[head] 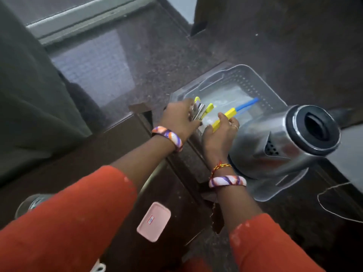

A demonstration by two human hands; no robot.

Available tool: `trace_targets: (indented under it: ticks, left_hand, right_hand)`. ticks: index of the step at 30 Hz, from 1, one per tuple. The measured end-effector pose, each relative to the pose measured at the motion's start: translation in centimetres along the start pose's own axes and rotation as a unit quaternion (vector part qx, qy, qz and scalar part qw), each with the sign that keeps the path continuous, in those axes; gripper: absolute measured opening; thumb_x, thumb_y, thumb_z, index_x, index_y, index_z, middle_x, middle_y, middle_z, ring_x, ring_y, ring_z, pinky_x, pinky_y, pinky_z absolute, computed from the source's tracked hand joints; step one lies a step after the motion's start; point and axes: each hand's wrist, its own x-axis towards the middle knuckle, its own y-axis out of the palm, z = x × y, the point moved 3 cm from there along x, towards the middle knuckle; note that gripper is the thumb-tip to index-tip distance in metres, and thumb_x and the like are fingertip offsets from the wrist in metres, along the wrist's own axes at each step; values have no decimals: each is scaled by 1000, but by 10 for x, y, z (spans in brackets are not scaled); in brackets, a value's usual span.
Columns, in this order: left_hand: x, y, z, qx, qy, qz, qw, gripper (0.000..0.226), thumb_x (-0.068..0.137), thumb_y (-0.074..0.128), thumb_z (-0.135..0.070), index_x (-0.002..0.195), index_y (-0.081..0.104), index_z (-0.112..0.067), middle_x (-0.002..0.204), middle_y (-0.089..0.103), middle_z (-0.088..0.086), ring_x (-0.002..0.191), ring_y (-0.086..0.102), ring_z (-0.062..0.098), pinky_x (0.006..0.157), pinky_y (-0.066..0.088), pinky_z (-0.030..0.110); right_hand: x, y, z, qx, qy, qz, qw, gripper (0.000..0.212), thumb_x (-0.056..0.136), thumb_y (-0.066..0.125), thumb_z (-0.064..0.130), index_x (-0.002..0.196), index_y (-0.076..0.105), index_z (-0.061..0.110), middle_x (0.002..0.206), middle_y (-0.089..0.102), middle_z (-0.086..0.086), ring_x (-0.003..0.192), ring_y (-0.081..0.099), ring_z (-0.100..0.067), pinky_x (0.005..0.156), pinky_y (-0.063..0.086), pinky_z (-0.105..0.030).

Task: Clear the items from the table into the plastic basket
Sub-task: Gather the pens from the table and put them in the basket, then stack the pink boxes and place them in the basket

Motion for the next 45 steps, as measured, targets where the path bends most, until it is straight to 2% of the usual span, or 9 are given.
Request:
trace_targets:
  ticks: [5,16,20,25,29,33,37,41,45]
  left_hand:
    - [56,38,-25,132,46,65,988,33,75,69,-20,101,61,-1,107,68,20,103,61,35,84,46,37]
    - [93,60,-5,316,55,99,942,30,86,49,-1,115,56,3,121,59,26,114,56,42,92,47,44]
    - [85,56,-3,291,56,114,948,27,84,48,-1,108,60,5,116,61,28,110,57,45,89,48,44]
    - [49,24,2,136,78,50,986,32,82,49,-5,109,64,-10,109,69,17,105,61,37,87,49,40]
    - [-23,-13,24,-2,92,-46,995,27,76,51,-10,96,69,-8,92,74,13,86,67,30,79,51,34]
    - [-87,-25,92,11,-27,-35,999,31,74,50,-16,96,70,-8,92,75,15,84,69,30,79,54,34]
    - [-152,-39,166,37,-199,-54,978,35,76,50,-19,105,68,-9,107,72,15,100,67,31,90,52,36]
    - [-206,-54,206,33,-315,-148,937,31,79,60,-5,110,64,-4,110,68,20,102,62,34,89,45,34]
    - [-234,-49,220,-65,-406,-179,894,29,81,61,-5,109,64,-1,110,69,19,100,65,32,88,46,29]
  right_hand:
    - [27,-5,-15,-9,28,-35,999,32,81,48,-5,110,63,-3,122,55,-23,113,51,-32,89,28,-18]
    - [52,42,-14,-20,13,92,996,29,81,56,2,108,66,-1,117,58,-22,110,54,-33,85,34,-24]
    - [45,42,-10,-29,-5,127,992,21,82,55,3,98,67,-2,103,67,-26,102,59,-38,71,34,-30]
    - [24,14,-1,6,5,59,998,34,84,43,-6,111,63,-2,116,65,-22,113,56,-33,87,33,-24]
    - [-28,10,18,40,-165,27,985,29,76,42,-5,89,67,-5,92,69,-24,90,62,-36,78,38,-29]
    - [-100,42,0,-28,-272,202,940,25,79,45,-2,92,66,-2,90,67,-24,85,62,-35,77,40,-32]
    - [-159,74,-49,-240,-177,460,836,56,83,61,31,133,42,15,135,46,-14,129,40,-32,100,40,-43]
    - [-198,76,-73,-332,-107,498,794,123,53,80,53,147,6,22,157,4,-10,145,2,-33,106,28,-59]
    - [-217,78,-86,-403,-164,480,762,124,55,83,42,147,3,17,152,16,-13,140,19,-31,101,38,-52]
